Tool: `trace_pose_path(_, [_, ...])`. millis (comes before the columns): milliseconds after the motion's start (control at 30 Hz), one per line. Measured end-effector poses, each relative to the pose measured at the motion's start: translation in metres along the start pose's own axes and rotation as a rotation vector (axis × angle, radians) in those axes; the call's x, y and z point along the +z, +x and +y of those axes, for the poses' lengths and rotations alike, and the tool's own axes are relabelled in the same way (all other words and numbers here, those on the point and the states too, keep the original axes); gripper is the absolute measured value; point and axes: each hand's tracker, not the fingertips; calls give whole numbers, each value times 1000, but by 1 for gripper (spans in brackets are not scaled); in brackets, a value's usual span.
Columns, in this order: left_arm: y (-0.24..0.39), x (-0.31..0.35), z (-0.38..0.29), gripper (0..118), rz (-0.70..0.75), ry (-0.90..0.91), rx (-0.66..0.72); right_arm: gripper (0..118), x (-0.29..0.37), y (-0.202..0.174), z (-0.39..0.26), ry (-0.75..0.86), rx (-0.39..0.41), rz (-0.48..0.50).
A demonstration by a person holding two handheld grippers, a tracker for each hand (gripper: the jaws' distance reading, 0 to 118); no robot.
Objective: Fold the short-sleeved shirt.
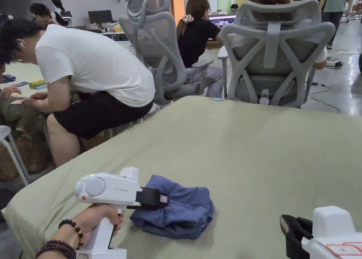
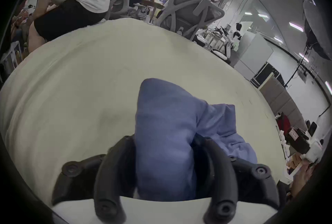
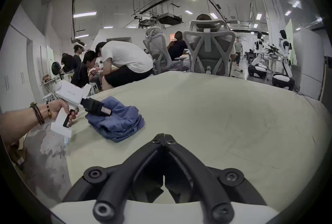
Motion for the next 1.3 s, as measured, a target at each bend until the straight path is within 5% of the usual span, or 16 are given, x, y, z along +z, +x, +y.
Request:
trace_pose_path(67, [7, -4, 1, 106, 91, 46, -69, 0, -5, -2, -1, -8, 13, -16])
trace_pose_path(100, [9, -4, 1, 118, 132, 62, -77, 0, -7, -2, -1, -11, 16, -16])
trace_pose_path(333, [29, 35, -1, 115, 268, 195, 12, 0, -36, -15, 21, -19, 122, -120])
trace_pose_path(500, [73, 78, -11, 93, 262, 298, -57, 0, -60, -24, 49, -8, 171, -126])
trace_pose_path(533, [87, 88, -14, 81, 273, 329, -83, 0, -60, -26, 53, -5, 173, -131])
trace_pose_path(633, [133, 114, -25, 0, 330, 409, -132, 0, -47, -31, 67, -3, 174, -132])
trace_pose_path(900, [293, 147, -18, 0, 296, 576, -249, 0, 73, 2, 118, 106, 152, -170])
trace_pose_path(1300, [535, 80, -41, 0, 105, 717, -433, 0, 293, 177, 98, 246, 57, -565])
